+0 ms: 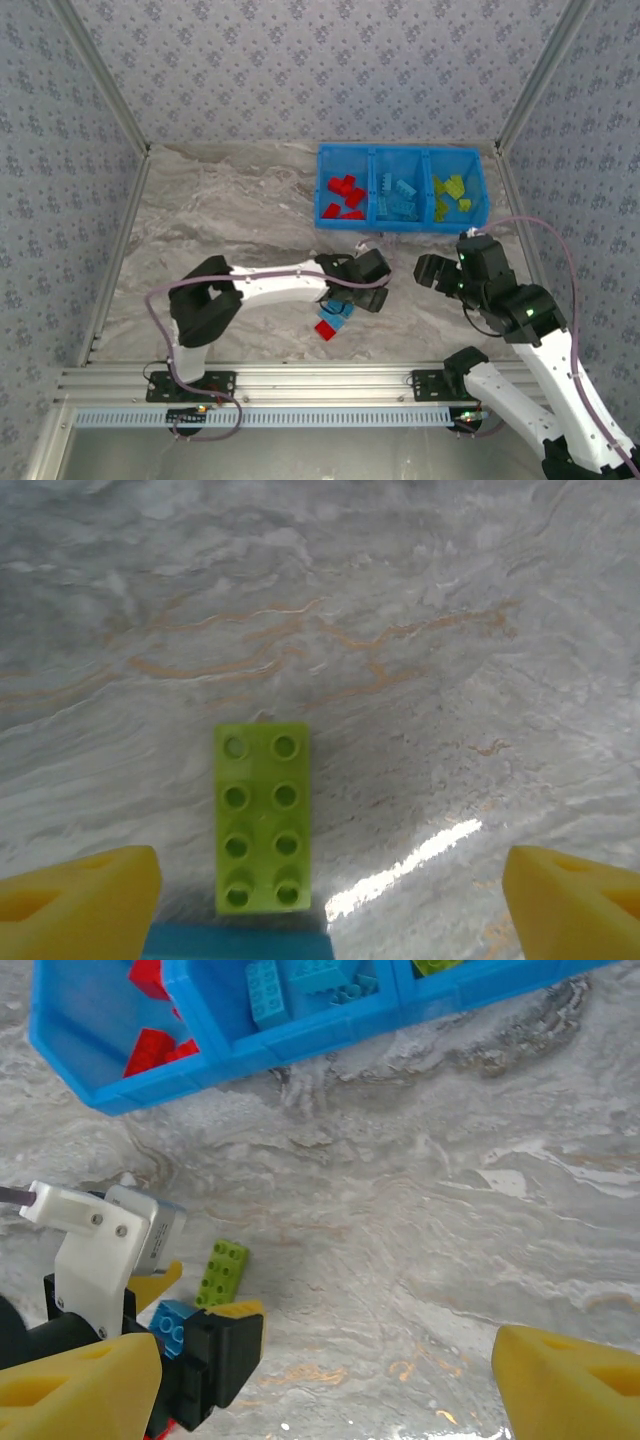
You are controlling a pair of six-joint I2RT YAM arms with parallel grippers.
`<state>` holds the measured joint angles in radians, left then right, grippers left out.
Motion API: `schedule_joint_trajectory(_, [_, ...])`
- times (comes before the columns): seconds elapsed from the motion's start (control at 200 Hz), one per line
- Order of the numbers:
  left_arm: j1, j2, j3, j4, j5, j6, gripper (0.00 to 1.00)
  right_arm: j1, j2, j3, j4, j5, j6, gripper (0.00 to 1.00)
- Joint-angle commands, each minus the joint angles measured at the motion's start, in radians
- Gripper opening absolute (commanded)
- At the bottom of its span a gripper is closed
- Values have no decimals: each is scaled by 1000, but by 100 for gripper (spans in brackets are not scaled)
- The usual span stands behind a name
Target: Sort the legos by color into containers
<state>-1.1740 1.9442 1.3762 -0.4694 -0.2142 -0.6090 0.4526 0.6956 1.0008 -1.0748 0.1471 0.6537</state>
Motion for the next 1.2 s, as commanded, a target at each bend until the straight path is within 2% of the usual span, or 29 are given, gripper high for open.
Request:
schedule_joint_trajectory(0.0, [5, 40, 32, -52, -68, -1, 80, 7, 16, 15, -40, 40, 15, 89])
schedule_joint_trajectory(0.195, [18, 87, 9, -30, -66, -18, 70, 6, 49, 20, -28, 40, -1, 90])
schedule_joint_trajectory(0.405, [24, 101, -32, 11, -5, -51, 35, 7, 61, 22, -25, 31, -2, 91])
schedule_joint_trajectory(0.5, [24, 87, -49, 36, 13, -60, 24, 6, 59, 28, -36, 21, 4, 91])
schedule_joint_trajectory(0.585, [24, 64, -56, 72, 33, -58, 18, 7, 48, 37, -34, 11, 22, 91])
schedule_joint_trajectory(0.68, [25, 33, -27, 127, 48, -18, 17, 9, 14, 50, -9, 8, 43, 91])
schedule_joint_trajectory(0.814, [30, 44, 143, 160, 24, 91, 17, 9, -35, 106, -3, 51, 71, 91])
schedule_joint_trajectory(0.904, [41, 96, 281, 222, 18, 166, 16, 9, -81, 133, -4, 139, 91, 91])
schedule_joint_trajectory(1.029, [72, 232, 519, 262, 37, 226, 15, 8, -160, 127, 16, 205, 126, 93])
schedule_joint_trajectory(1.194, [109, 463, 905, 238, 38, 280, 15, 6, -212, 105, 5, 201, 150, 93])
